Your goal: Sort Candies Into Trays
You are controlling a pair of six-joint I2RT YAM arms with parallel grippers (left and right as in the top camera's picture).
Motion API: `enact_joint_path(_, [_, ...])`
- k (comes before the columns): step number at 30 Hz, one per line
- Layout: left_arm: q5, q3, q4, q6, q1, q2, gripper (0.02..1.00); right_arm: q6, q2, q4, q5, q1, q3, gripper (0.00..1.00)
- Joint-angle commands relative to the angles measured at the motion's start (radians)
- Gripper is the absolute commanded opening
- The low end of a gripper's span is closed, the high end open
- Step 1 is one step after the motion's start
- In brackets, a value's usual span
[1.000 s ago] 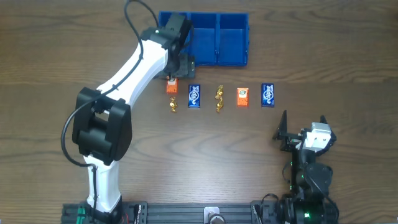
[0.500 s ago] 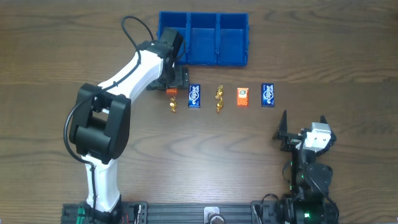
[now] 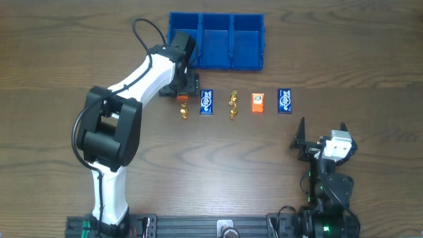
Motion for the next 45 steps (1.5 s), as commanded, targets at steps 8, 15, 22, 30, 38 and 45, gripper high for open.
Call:
enact_joint_path(8, [-0.025, 0.002, 0.001, 0.011, -0.018, 0.031, 0.397, -0.008, -0.005, -0.004, -0.001, -0.005, -0.001, 0.998])
enact_joint_path(15, [-0.018, 0.055, -0.023, 0.007, -0.016, 0.028, 0.301, -0.008, -0.005, -0.005, -0.001, -0.005, -0.001, 0.998])
enact_joint_path(22, [-0.089, 0.285, -0.148, -0.003, -0.034, -0.054, 0.297, -0.008, -0.005, -0.004, -0.001, -0.005, -0.001, 1.000])
enact_joint_path(30, [-0.153, 0.551, -0.095, 0.095, -0.012, -0.024, 0.305, -0.008, -0.005, -0.004, -0.002, -0.005, -0.001, 0.998])
enact_joint_path(38, [-0.149, 0.565, -0.066, 0.098, 0.029, 0.062, 0.312, -0.008, -0.005, -0.004, -0.001, -0.005, -0.001, 0.998])
enact_joint_path(45, [-0.149, 0.565, -0.053, 0.098, 0.041, 0.116, 0.327, -0.008, -0.005, -0.004, -0.001, -0.005, -0.001, 0.998])
